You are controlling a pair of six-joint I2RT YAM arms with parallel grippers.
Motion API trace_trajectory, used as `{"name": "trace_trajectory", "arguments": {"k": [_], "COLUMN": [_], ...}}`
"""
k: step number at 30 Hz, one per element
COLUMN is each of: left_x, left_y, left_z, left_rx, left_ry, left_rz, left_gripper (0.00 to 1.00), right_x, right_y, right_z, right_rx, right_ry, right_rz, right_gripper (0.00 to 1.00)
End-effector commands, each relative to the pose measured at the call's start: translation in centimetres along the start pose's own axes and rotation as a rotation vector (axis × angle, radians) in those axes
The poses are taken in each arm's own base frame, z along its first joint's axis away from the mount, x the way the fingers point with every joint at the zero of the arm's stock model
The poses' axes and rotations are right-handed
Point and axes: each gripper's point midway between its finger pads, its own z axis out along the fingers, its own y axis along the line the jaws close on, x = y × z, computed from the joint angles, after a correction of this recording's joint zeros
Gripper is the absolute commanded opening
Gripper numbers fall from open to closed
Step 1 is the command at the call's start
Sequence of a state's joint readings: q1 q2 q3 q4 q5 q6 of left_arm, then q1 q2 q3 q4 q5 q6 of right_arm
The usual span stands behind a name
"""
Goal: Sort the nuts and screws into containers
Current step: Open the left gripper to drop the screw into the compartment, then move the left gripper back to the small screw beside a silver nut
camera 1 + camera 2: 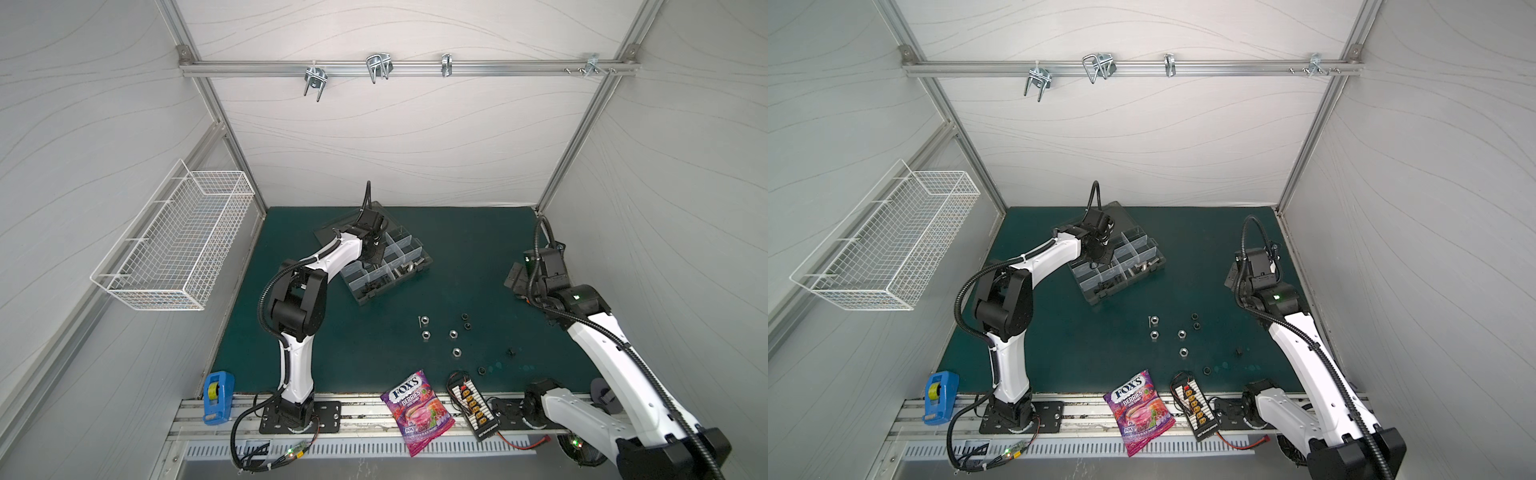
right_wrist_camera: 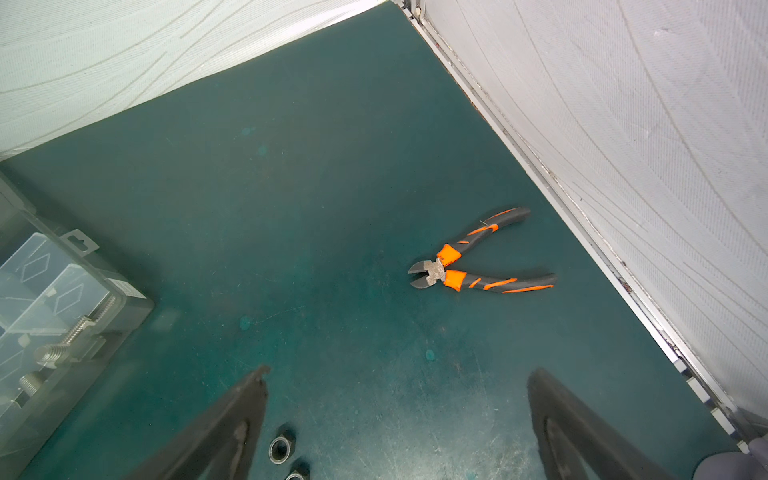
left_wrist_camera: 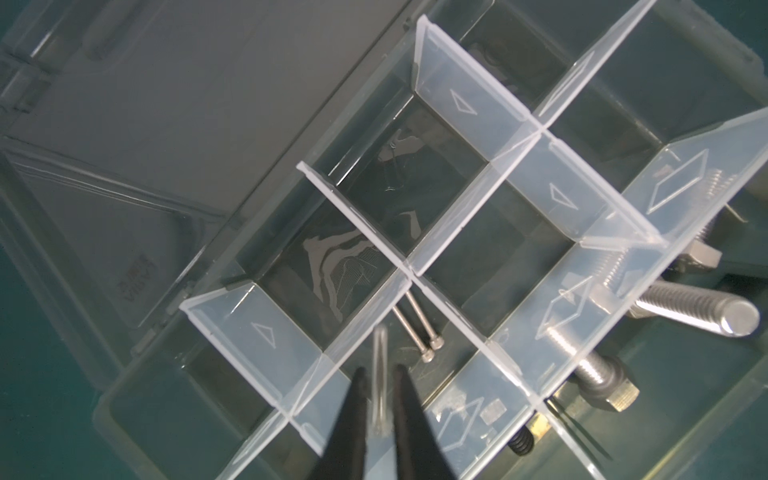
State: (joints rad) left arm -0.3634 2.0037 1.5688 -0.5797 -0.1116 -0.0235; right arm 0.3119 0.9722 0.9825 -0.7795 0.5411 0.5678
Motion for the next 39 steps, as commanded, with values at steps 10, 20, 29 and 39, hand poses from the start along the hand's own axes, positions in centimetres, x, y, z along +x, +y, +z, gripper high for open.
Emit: {"name": "trace_trajectory", "arguments": {"k": [10,20,29,39], "left_x": [-1.0,2.5,8.3,13.3], "left_y": [-0.1,-4.4,-12.7,-19.1], "left_z": [-1.8,-6.8,-7.7,-6.2], "left_rx": [0.032,0.114,0.195,0.211], "left_ry": [-0.029,-0.020,0.025,0.122], "left_rz": [-0.040,-0.124,-0.079,0.131], "left_gripper": [0.24,0.26,0.28,0.32], "right_x": [-0.7,-0.1,0.3,0.4], "right_y": [-0.1,0.1,0.3,-0.3], "right_z": [-0.6,0.0,0.5,0.2], "right_rx": [-0.001,0.003,-0.002,0.009], "right_ry": [-0.012,0.013,0.024,0.012], "right_rz": [0.011,0.003,0.003,0.002], "right_gripper": [0.99,0.99,0.99,0.99]}}
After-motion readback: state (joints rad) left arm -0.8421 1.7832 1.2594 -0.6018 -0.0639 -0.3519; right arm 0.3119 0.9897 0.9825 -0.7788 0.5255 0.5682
